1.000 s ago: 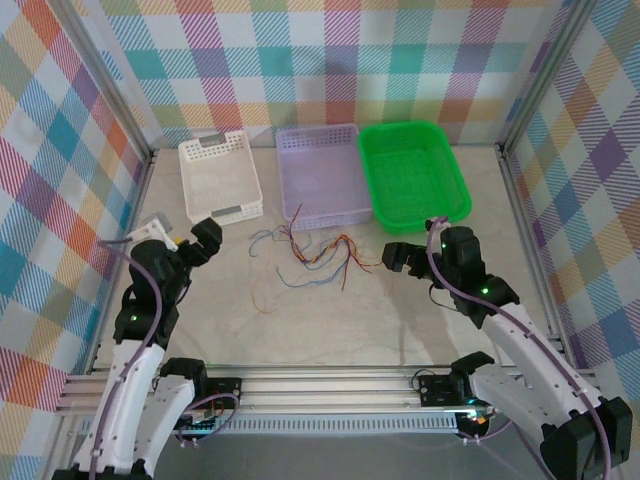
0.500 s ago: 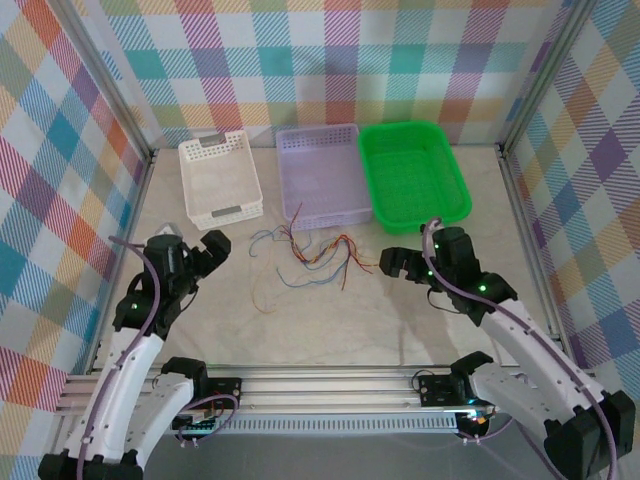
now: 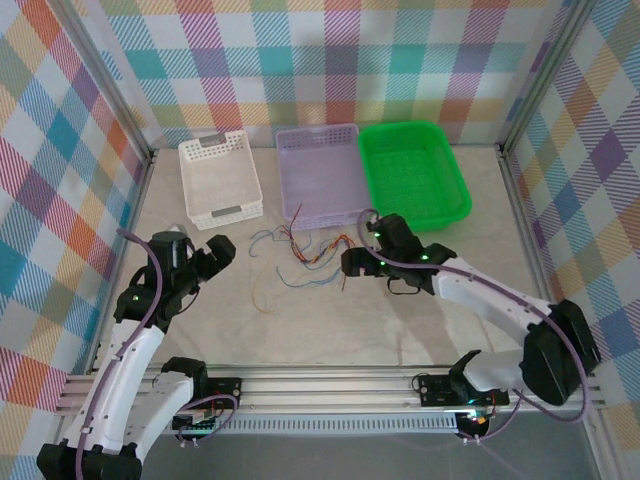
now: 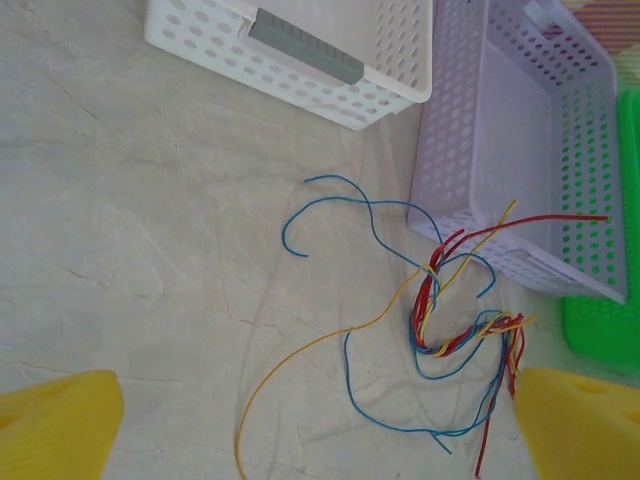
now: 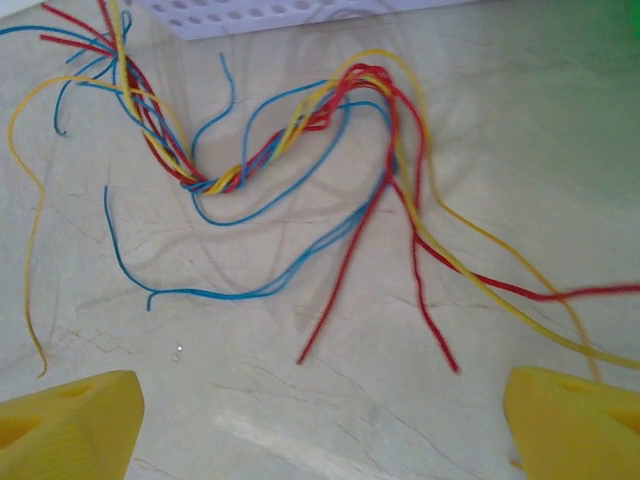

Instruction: Untangle the cables

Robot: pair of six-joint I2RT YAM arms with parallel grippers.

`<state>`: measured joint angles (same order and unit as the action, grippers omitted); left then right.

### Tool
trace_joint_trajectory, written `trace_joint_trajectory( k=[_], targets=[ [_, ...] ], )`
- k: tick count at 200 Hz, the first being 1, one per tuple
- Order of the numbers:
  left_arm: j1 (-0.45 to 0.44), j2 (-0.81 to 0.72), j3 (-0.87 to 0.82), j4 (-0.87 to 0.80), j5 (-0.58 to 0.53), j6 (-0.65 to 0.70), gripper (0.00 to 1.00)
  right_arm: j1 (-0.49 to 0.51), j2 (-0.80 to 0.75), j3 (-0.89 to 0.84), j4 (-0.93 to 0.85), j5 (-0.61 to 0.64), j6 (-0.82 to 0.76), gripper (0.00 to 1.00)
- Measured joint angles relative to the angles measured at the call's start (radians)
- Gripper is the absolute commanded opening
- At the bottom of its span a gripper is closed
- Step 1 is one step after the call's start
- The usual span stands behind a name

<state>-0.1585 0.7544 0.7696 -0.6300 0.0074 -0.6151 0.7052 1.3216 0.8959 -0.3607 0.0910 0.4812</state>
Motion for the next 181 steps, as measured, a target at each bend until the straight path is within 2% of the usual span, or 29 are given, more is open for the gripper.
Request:
trace_joint_trajectory(
  k=[57, 75, 121, 181],
  targets=[
    [-0.005, 0.007, 0.0, 0.0, 0.03, 0.002, 1.0, 0.087, 0.194, 0.117, 0.078, 0.0, 0.041, 0.85],
    [-0.005, 0.01, 0.001, -0.001, 0.038, 0.002, 1.0, 0.094, 0.26, 0.159, 0.086, 0.006, 0.082, 0.8],
    [-0.016, 0.01, 0.002, -0.023, 0.044, 0.002, 1.0, 0.099, 0.397, 0.227, 0.081, 0.029, 0.212, 0.78],
    [-0.037, 0.01, 0.015, -0.038, 0.045, 0.003, 1.0, 0.107, 0.536, 0.346, 0.063, 0.066, 0.277, 0.72]
  ],
)
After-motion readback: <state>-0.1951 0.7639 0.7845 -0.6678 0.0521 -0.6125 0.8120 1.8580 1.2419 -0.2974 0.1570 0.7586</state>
